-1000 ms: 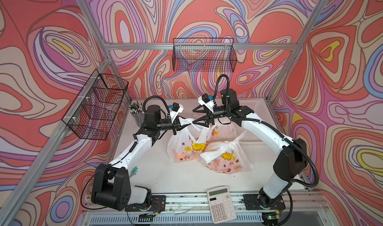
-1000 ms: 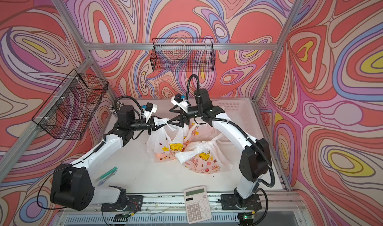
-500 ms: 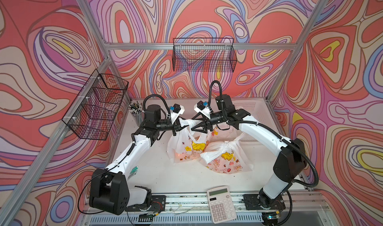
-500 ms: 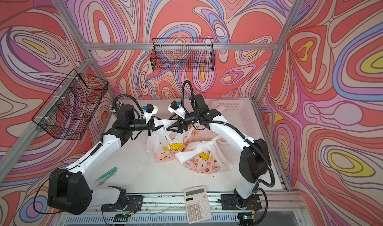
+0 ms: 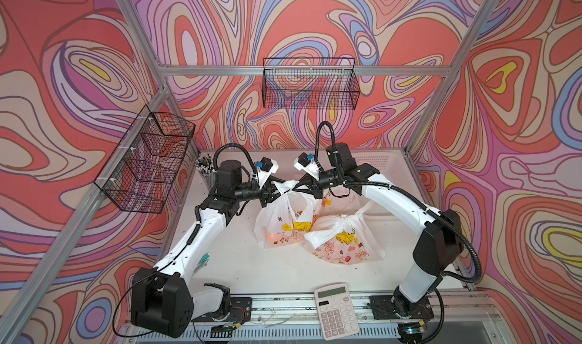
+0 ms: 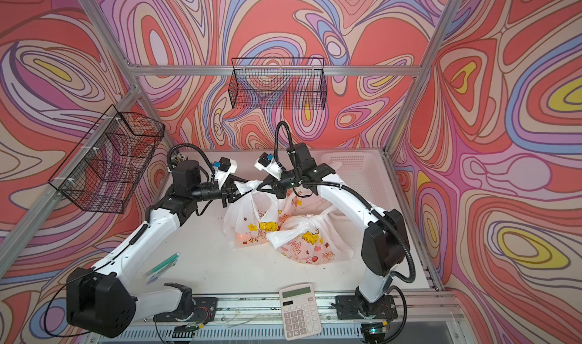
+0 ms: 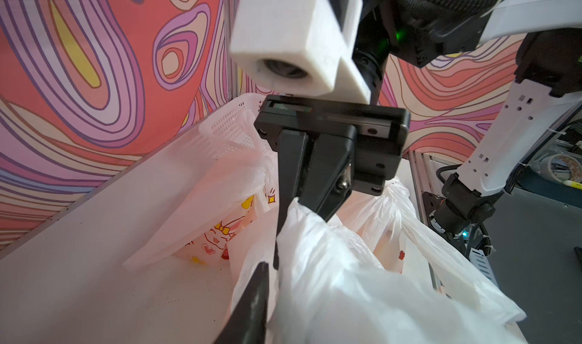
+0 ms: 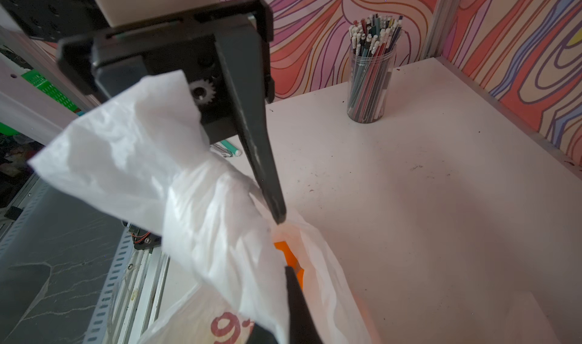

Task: Place the oranges into plastic bags & tie knots
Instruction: Tie the plastic bag at the center of the board.

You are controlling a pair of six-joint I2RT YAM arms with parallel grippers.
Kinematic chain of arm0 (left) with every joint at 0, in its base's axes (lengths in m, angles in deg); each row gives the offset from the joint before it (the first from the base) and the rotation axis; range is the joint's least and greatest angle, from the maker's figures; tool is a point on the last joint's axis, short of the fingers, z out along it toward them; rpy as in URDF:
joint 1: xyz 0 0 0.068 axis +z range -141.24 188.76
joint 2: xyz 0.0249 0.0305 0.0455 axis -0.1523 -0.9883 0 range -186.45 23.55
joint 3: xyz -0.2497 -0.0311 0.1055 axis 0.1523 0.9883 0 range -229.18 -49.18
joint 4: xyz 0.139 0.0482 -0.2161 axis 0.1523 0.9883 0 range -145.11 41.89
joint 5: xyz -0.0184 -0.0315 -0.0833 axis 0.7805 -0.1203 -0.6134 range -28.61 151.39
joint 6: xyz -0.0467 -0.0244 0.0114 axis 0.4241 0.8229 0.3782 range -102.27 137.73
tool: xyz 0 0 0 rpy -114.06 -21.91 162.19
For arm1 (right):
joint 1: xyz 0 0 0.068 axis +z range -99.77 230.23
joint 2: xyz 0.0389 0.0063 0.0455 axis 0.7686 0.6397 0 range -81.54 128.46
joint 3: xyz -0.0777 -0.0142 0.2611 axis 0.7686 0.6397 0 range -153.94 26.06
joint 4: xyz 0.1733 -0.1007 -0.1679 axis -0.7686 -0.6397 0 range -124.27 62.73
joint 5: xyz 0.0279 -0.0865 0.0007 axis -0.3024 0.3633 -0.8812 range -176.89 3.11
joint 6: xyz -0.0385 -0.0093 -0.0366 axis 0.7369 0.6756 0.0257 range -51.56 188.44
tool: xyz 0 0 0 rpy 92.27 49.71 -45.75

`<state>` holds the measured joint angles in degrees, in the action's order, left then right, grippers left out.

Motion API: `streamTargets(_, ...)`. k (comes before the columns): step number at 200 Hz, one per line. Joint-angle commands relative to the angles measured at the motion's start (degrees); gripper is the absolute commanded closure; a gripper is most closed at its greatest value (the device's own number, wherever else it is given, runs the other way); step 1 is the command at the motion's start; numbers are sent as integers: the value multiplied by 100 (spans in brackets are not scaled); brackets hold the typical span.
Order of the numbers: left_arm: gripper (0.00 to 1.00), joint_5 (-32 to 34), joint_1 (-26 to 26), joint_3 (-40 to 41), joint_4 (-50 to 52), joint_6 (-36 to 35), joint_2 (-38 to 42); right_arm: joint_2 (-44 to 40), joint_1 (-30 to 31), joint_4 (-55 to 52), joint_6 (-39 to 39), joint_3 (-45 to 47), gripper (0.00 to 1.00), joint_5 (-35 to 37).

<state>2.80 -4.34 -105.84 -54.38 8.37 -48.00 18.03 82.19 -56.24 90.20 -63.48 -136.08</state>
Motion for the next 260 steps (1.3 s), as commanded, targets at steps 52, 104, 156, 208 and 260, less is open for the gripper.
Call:
streamTargets(52,73,-376,72,331,-482,761,149,-303,86,1302,-281,544,100,1321)
streamTargets(104,73,-216,-304,618,-1435,1368,-172,-487,174,3111,-1041,1193,100,1240)
streamTargets(156,73,31,-356,1052,-2427,1972,-325,-411,231,5183,-2203,2060,100,628)
streamTargets(208,66,469,-269,1477,-2471,2017,245,-316,240,5566,-2389,2309,100,705)
streamTargets(260,42,1244,162,1665,-988,1959,1633,-278,244,5516,-2269,2371,100,764)
